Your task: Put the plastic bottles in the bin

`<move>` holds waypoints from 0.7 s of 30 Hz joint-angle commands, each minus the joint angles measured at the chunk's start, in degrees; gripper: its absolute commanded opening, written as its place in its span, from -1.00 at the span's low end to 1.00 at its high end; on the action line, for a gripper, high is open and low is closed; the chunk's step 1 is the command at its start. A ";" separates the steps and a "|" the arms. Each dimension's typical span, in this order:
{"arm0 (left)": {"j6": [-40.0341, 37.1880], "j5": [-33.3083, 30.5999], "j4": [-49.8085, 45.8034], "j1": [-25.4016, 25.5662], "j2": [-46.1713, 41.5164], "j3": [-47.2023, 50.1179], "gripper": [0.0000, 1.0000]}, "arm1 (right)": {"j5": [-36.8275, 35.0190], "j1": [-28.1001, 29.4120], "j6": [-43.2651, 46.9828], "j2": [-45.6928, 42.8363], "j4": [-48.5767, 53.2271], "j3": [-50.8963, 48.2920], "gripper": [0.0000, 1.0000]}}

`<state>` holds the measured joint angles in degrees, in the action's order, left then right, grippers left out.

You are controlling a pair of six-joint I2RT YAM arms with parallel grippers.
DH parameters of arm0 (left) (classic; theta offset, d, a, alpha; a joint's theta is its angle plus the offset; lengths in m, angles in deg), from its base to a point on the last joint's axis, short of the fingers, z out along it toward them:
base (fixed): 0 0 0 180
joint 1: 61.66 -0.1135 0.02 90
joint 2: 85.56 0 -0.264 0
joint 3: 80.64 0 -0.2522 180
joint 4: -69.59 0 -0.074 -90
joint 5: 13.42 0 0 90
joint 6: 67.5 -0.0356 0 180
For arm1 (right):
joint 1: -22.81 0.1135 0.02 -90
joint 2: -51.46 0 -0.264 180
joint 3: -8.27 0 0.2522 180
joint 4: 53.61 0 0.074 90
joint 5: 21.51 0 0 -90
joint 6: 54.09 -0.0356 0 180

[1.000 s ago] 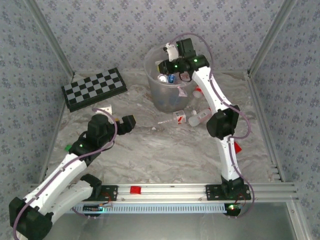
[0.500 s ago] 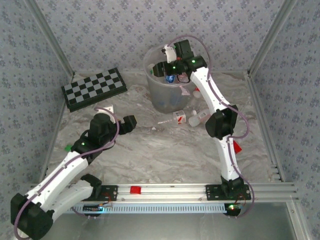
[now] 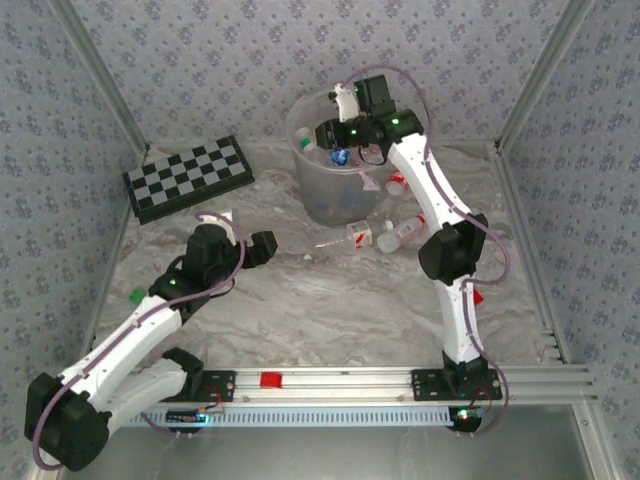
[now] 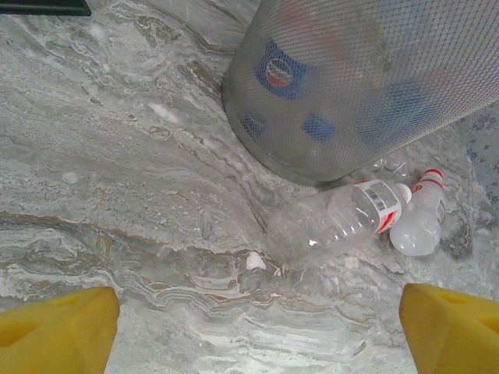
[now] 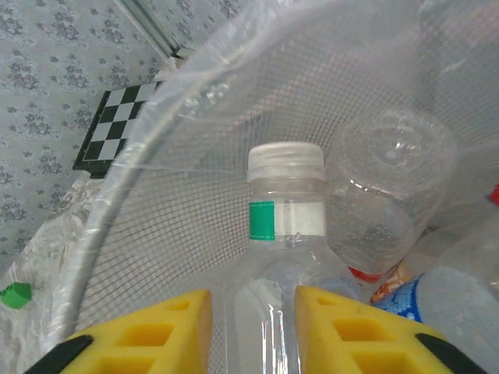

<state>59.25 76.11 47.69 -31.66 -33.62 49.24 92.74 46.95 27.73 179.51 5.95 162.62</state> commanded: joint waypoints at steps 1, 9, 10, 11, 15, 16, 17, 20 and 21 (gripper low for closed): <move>0.43 0.65 1.16 -0.30 -0.30 -1.87 0.85 | -0.29 1.49 -0.08 4.26 1.69 1.66 -0.42; -2.04 3.45 -2.28 -0.29 1.28 -4.87 0.86 | 1.18 3.43 -0.94 6.43 2.52 1.34 -0.47; -2.64 3.67 -3.00 -0.31 1.57 -5.31 0.86 | 1.40 3.67 -1.73 6.08 2.56 0.90 -0.46; -3.27 3.93 -3.66 -0.25 1.80 -5.67 0.87 | 1.65 4.01 -2.20 5.56 2.33 0.34 -0.45; -5.89 5.81 -4.79 -0.13 1.96 -6.33 0.88 | 0.78 5.16 -3.78 2.86 1.35 -0.23 -0.33; -6.60 6.31 -5.02 -0.03 1.93 -6.48 0.88 | 0.18 5.21 -4.40 2.08 1.47 0.44 -0.24; -7.26 6.66 -5.37 0.10 1.98 -6.65 0.89 | -0.40 5.06 -5.09 1.25 1.71 1.23 -0.14; -9.26 7.01 -5.88 0.88 2.23 -6.88 0.90 | -2.14 3.87 -6.45 -1.58 1.76 3.17 0.21; -9.64 6.98 -5.86 1.14 2.35 -6.88 0.91 | -2.80 3.39 -7.17 -2.70 1.58 3.15 0.33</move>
<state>52.89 81.47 43.19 -31.34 -31.48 44.08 91.45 51.27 22.90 182.13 5.40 163.30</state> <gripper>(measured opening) 0.950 0.628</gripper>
